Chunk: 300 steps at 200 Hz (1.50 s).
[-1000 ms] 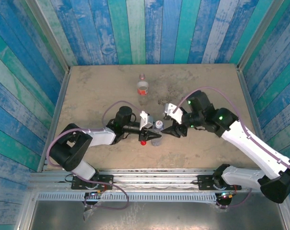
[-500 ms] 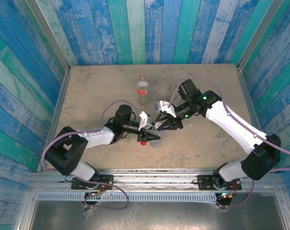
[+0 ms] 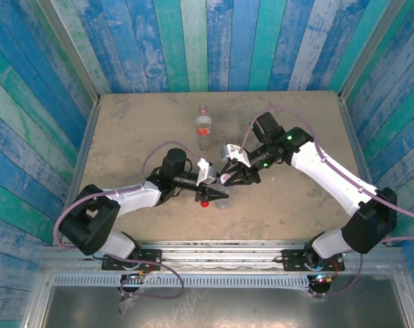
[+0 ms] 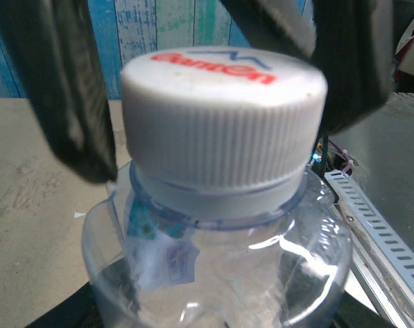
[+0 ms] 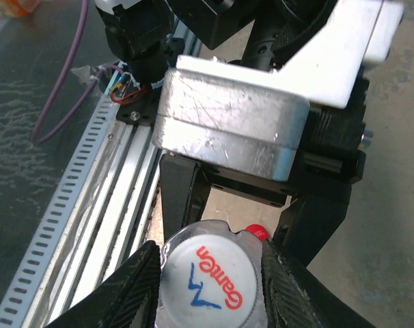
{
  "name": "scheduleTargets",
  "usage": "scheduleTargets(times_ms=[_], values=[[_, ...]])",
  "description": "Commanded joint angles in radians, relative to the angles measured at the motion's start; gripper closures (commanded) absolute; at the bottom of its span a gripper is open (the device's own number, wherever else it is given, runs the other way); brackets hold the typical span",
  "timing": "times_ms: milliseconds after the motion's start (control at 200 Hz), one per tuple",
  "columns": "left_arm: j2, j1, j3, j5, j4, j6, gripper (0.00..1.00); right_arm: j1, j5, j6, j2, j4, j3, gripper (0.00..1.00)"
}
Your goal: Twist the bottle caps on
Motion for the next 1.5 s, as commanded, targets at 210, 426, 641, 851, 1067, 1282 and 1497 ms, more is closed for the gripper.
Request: scheduleTargets(times_ms=[210,426,641,851,1067,1282,1497], values=[[-0.045,0.001,0.031,0.01,-0.011,0.009,0.49,-0.001,-0.019,-0.014,0.003,-0.037,0.025,0.66],[-0.036,0.001,0.033,0.01,-0.013,0.011,0.49,-0.001,-0.054,-0.012,-0.02,-0.034,0.018,0.56],[-0.03,0.001,0.034,0.008,-0.024,0.024,0.49,-0.001,-0.064,0.002,-0.022,-0.032,0.014,0.61],[-0.029,0.001,0.032,-0.003,-0.014,0.012,0.5,-0.001,-0.063,0.026,-0.012,-0.031,0.015,0.71],[-0.044,0.001,0.003,-0.186,0.088,-0.067,0.49,-0.001,0.068,0.211,-0.012,0.044,-0.022,0.75],[-0.03,0.001,-0.006,-0.455,0.217,-0.137,0.52,-0.002,0.359,0.586,-0.108,0.283,-0.157,0.76],[0.028,0.001,0.018,-0.5,0.316,-0.186,0.56,0.07,0.658,0.929,-0.183,0.392,-0.249,0.78]])
